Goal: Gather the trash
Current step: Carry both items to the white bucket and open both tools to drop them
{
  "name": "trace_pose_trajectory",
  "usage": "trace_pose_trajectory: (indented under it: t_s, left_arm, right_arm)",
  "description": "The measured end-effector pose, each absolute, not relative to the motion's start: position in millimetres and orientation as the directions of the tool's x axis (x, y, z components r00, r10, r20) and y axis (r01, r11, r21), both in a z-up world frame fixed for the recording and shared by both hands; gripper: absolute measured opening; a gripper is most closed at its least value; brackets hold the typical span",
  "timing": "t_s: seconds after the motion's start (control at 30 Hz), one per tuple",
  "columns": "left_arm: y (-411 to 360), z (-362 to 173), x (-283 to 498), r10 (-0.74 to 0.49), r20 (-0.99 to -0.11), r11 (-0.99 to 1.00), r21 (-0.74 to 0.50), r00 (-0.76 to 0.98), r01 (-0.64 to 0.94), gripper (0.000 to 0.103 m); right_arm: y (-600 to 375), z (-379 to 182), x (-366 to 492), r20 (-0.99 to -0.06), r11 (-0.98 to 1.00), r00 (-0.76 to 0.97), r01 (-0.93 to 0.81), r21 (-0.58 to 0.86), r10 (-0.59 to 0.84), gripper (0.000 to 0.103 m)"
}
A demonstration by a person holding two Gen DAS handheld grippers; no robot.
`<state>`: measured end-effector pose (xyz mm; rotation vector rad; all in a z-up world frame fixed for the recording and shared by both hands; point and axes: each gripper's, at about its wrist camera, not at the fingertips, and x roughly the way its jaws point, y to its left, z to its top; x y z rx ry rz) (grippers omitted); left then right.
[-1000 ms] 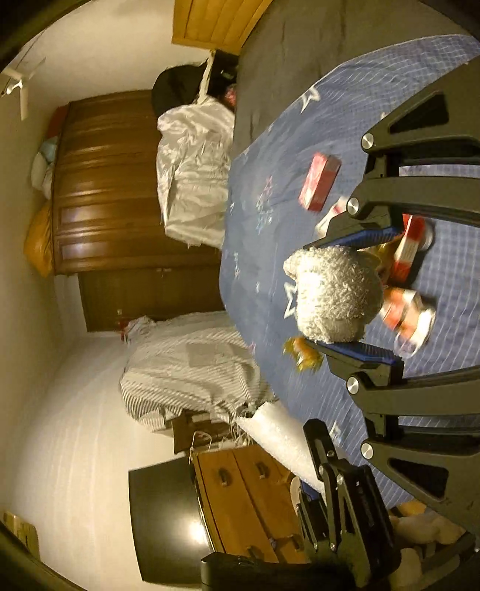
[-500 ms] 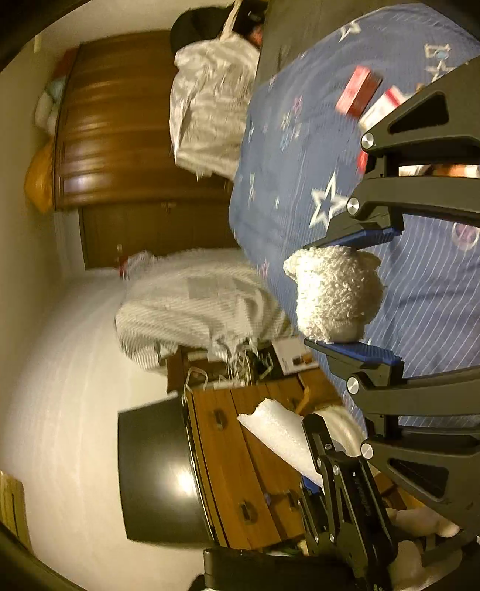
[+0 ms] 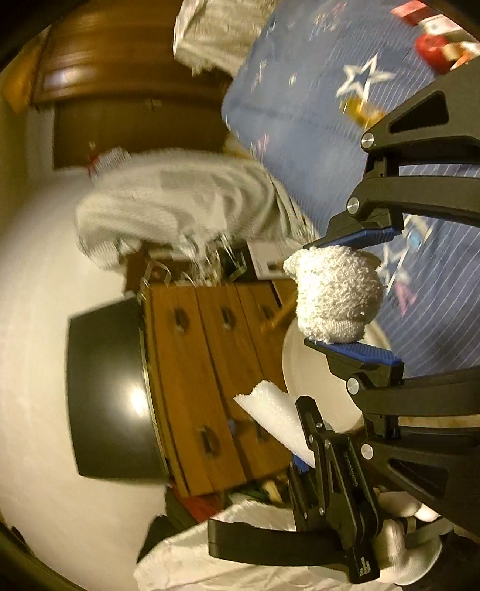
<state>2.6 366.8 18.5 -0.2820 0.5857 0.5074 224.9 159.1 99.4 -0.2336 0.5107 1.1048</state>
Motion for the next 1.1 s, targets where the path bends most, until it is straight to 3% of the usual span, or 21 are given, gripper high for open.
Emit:
trace_pose_trajectory:
  t_s: [0.5,0.9,0.97,1.03,1.1]
  left_arm:
    - [498.3,-43.6,19.0,0.247,-0.78,0.783,-0.189,0.575,-0.592,0.041]
    - [531.1,-90.1,30.4,0.182,-0.833,0.765,-0.214,0.523,-0.607,0.042]
    - [531.1,-90.6,32.5,0.185,-0.833,0.768,-0.21,0.522,-0.606,0.045]
    - [530.5,-88.4,33.2,0.201,-0.828,0.77,-0.197,0.524,-0.607,0.056]
    - [532.9,-87.8,32.9,0.213,-0.822,0.77,-0.191,0.528,-0.608,0.066]
  right_arm:
    - [379.7,20.1,274.2,-0.796,0.287,0.039,-0.942,0.172,0.604,0.046]
    - [406.8,-33.9,295.3,-0.838,0.294,-0.015,-0.933,0.209,0.546,0.046]
    - [408.0,-37.1,296.6,-0.836,0.293,-0.019,-0.932,0.214,0.548,0.053]
    - [407.0,-37.1,298.2,-0.828,0.295,-0.027,-0.928,0.229,0.56,0.07]
    - [405.4,-36.1,299.9,-0.821,0.296,-0.026,-0.926,0.235,0.571,0.071]
